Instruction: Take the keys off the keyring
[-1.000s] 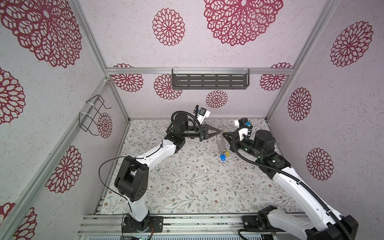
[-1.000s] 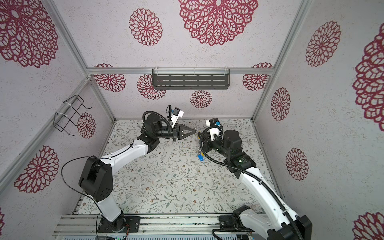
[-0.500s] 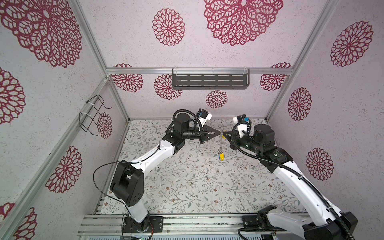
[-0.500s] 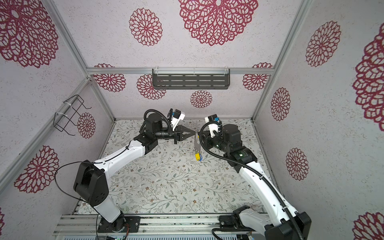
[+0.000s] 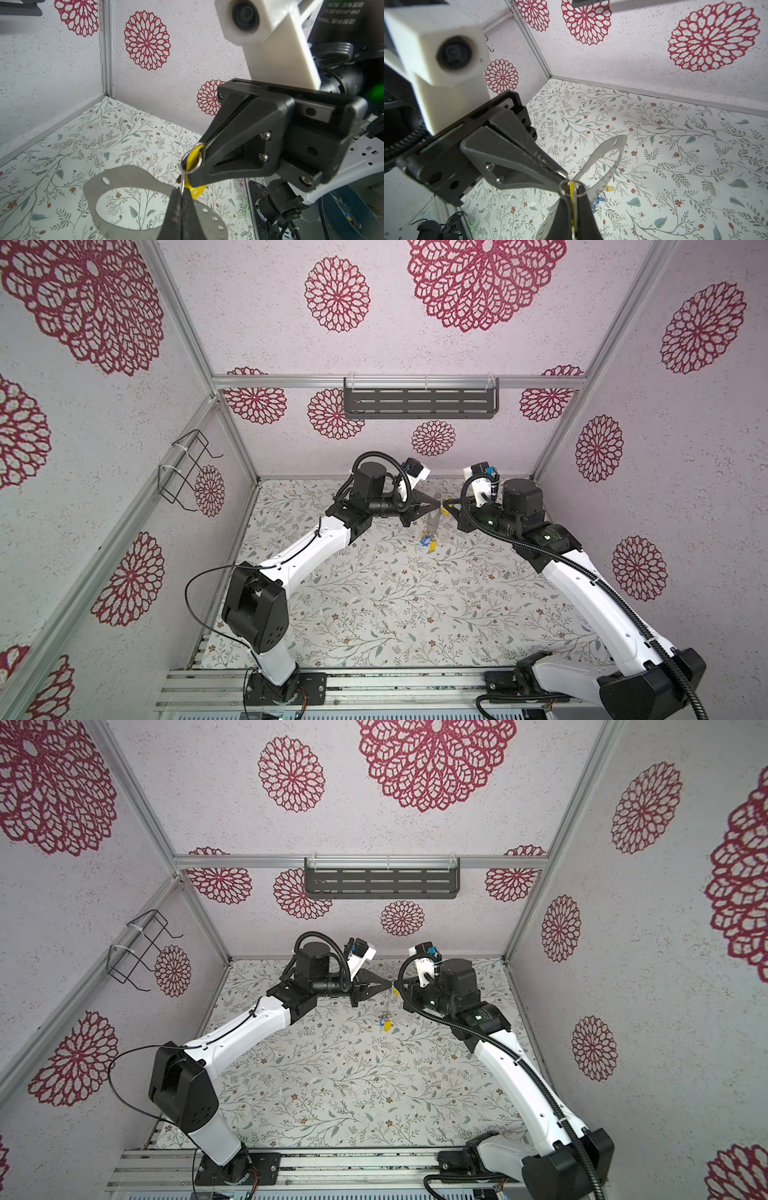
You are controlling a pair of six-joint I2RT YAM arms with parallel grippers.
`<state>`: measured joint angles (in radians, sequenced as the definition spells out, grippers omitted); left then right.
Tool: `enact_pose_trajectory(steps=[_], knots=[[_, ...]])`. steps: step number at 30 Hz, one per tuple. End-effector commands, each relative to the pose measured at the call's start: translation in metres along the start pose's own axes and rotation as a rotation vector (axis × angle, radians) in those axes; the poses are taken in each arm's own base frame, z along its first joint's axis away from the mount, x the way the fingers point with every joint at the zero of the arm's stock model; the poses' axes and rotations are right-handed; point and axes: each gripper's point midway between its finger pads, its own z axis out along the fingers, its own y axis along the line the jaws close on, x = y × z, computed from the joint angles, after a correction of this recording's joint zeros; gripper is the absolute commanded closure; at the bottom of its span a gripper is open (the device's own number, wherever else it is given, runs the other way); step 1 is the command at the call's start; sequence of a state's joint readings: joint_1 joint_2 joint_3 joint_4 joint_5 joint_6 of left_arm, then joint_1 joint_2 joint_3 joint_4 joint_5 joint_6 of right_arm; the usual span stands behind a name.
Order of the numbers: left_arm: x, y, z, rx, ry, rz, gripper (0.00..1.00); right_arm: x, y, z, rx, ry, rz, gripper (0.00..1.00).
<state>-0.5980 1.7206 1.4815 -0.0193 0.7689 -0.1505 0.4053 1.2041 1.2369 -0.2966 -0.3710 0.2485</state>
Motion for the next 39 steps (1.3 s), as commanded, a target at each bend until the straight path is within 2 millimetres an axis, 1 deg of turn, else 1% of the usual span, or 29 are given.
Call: enact_pose_trajectory(steps=[1,4,8,15,20,24,28,33,35,39], knots=[[0.013,-0.009,0.0,0.019,0.027,0.02,1.0,-0.038,-0.023,-0.017,0.074,-0.126,0.082,1.0],[0.006,-0.013,-0.005,0.018,-0.012,0.056,1.0,-0.03,-0.044,-0.015,0.108,-0.102,0.15,1.0],[-0.007,-0.022,-0.013,0.023,-0.07,0.101,1.0,-0.014,-0.058,-0.004,0.124,-0.046,0.204,1.0],[-0.027,-0.034,-0.026,0.031,-0.145,0.13,1.0,0.007,-0.074,0.002,0.147,-0.001,0.249,1.0],[-0.045,-0.037,-0.038,0.028,-0.223,0.133,1.0,0.024,-0.076,0.006,0.135,0.028,0.277,1.0],[-0.057,-0.036,-0.041,0.018,-0.27,0.138,1.0,0.033,-0.072,0.01,0.09,0.032,0.309,1.0],[-0.064,-0.033,-0.041,0.017,-0.316,0.13,1.0,0.038,-0.061,0.018,0.047,0.04,0.322,1.0],[-0.075,-0.028,-0.041,0.01,-0.392,0.111,1.0,0.044,-0.035,0.033,-0.009,0.068,0.298,1.0],[-0.077,-0.026,-0.041,0.002,-0.413,0.109,1.0,0.044,-0.024,0.038,-0.03,0.073,0.285,1.0],[-0.077,-0.022,-0.04,-0.011,-0.433,0.101,1.0,0.04,-0.01,0.042,-0.063,0.068,0.265,1.0]])
